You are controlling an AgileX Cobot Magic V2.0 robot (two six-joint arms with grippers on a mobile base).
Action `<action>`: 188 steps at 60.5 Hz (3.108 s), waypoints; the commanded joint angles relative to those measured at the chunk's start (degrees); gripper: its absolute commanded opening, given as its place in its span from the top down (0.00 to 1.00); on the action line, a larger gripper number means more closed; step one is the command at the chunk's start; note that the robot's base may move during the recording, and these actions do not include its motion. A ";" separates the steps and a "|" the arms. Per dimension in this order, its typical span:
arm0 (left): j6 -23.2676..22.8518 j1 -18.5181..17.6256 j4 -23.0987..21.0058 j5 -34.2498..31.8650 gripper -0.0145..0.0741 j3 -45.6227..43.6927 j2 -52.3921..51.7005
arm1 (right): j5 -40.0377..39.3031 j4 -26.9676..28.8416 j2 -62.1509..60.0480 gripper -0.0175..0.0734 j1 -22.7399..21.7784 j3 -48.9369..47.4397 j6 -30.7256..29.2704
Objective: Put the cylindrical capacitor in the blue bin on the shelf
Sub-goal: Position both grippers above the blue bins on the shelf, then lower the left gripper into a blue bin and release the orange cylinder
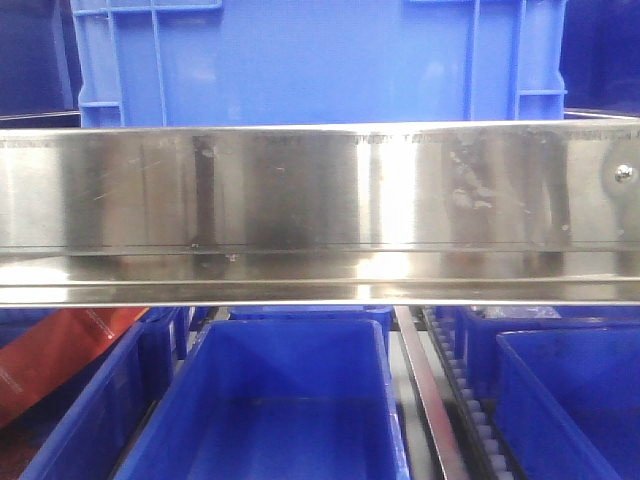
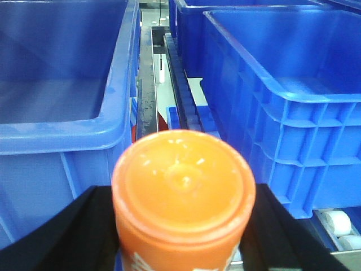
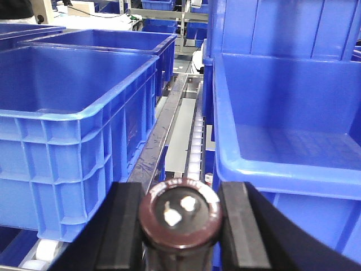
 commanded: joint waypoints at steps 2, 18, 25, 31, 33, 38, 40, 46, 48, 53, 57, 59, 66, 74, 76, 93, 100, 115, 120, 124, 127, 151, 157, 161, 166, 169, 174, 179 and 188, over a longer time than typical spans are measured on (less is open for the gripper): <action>-0.02 -0.41 -0.22 -1.18 0.96 0.03 -0.22 | -1.41 -0.45 -0.04 0.99 0.01 -0.29 -0.16; -0.02 -0.41 -0.22 -1.18 0.96 0.03 -0.22 | -1.41 -0.45 -0.04 0.99 0.01 -0.29 -0.16; -0.02 -0.41 -0.11 -1.18 0.96 0.03 -0.22 | -1.41 -0.45 -0.04 0.99 0.01 -0.29 -0.16; -0.02 -0.41 -0.11 -1.18 0.96 0.03 -0.22 | -1.41 -0.45 -0.04 0.99 0.01 -0.29 -0.16; -0.02 -0.41 -0.11 -1.18 0.96 0.03 -0.22 | -1.41 -0.45 -0.04 0.99 0.01 -0.29 -0.16; -0.02 -0.41 -0.11 -1.18 0.96 0.03 -0.22 | -1.41 -0.45 -0.04 0.99 0.01 -0.29 -0.16; -0.02 -0.41 -0.11 -1.18 0.96 0.03 -0.22 | -1.41 -0.45 -0.04 0.99 0.01 -0.29 -0.16; -0.02 -0.41 -1.81 -0.45 0.96 0.03 -0.22 | -1.41 -0.45 -0.04 0.99 0.01 -0.29 -0.16; -0.02 -0.52 -2.50 -0.48 0.96 0.03 -0.22 | -1.41 -0.45 -0.04 0.99 0.01 -0.29 -0.16; -0.02 -2.39 -2.96 -1.84 0.96 -0.91 0.64 | -1.41 -0.45 -0.04 0.99 0.01 -0.29 -0.16; 0.10 -5.41 -1.78 -1.65 0.96 -3.21 2.73 | -1.41 -0.45 -0.04 0.99 0.01 -0.29 -0.16; 0.10 -7.34 -0.76 -1.19 0.96 -5.15 4.59 | -1.41 -0.45 -0.04 0.99 0.01 -0.29 -0.16; 0.10 -13.77 2.36 0.74 0.96 -14.56 13.05 | -1.41 -0.45 -0.04 0.99 0.01 -0.29 -0.16; 0.10 -19.04 4.93 2.65 0.96 -27.26 24.56 | -1.41 -0.45 -0.04 0.99 0.01 -0.29 -0.16; 0.10 -20.11 4.91 3.07 0.96 -30.92 27.89 | -1.41 -0.45 -0.04 0.99 0.01 -0.29 -0.16; 0.22 -22.76 3.61 5.50 0.96 -55.99 54.28 | -1.45 0.75 -0.04 0.99 -0.04 -0.29 -0.16; 0.22 -22.76 1.36 5.50 0.96 -61.21 62.55 | -1.09 1.97 -0.04 0.99 -0.04 -0.29 -0.16; 0.22 -22.76 -2.03 5.45 0.96 -62.72 73.96 | -0.98 2.09 -0.04 0.99 -0.04 -0.29 -0.16; 0.22 -22.76 -2.16 5.81 0.96 -62.72 75.78 | -0.98 2.09 -0.04 0.99 -0.04 -0.29 -0.16; 0.22 -22.76 -2.16 6.39 0.91 -62.72 76.33 | -0.98 2.09 -0.04 0.99 -0.04 -0.29 -0.16; 0.22 -22.76 -2.16 6.57 0.82 -62.72 76.45 | -0.98 2.09 -0.04 0.99 -0.04 -0.29 -0.16; 0.22 -22.76 -2.16 12.01 0.15 -69.02 76.46 | -0.98 2.09 -0.04 0.99 -0.04 -0.29 -0.16; 0.22 -22.76 -2.16 15.77 0.18 -72.94 76.27 | -0.98 2.09 -0.04 0.99 -0.04 -0.29 -0.16; 0.22 -22.76 -2.16 18.80 0.21 -75.45 75.79 | -0.98 2.09 -0.04 0.99 -0.04 -0.29 -0.16; 0.12 -22.76 -2.04 21.29 0.35 -76.79 74.33 | -0.98 2.09 -0.04 0.99 -0.04 -0.29 -0.16; 0.12 -22.76 -1.46 22.93 0.48 -76.79 72.74 | -0.98 2.09 -0.04 0.99 -0.04 -0.29 -0.16; 0.12 -22.76 -0.76 25.37 0.71 -76.20 70.00 | -1.34 2.09 -0.04 0.99 -0.04 -0.29 -0.16; 0.12 -22.76 0.10 26.45 0.85 -74.86 67.32 | -2.01 2.09 -0.04 0.99 -0.04 -0.29 -0.16; 0.12 -22.76 1.67 24.78 0.96 -67.45 61.01 | -3.96 2.09 -0.04 0.99 -0.04 -0.29 -0.16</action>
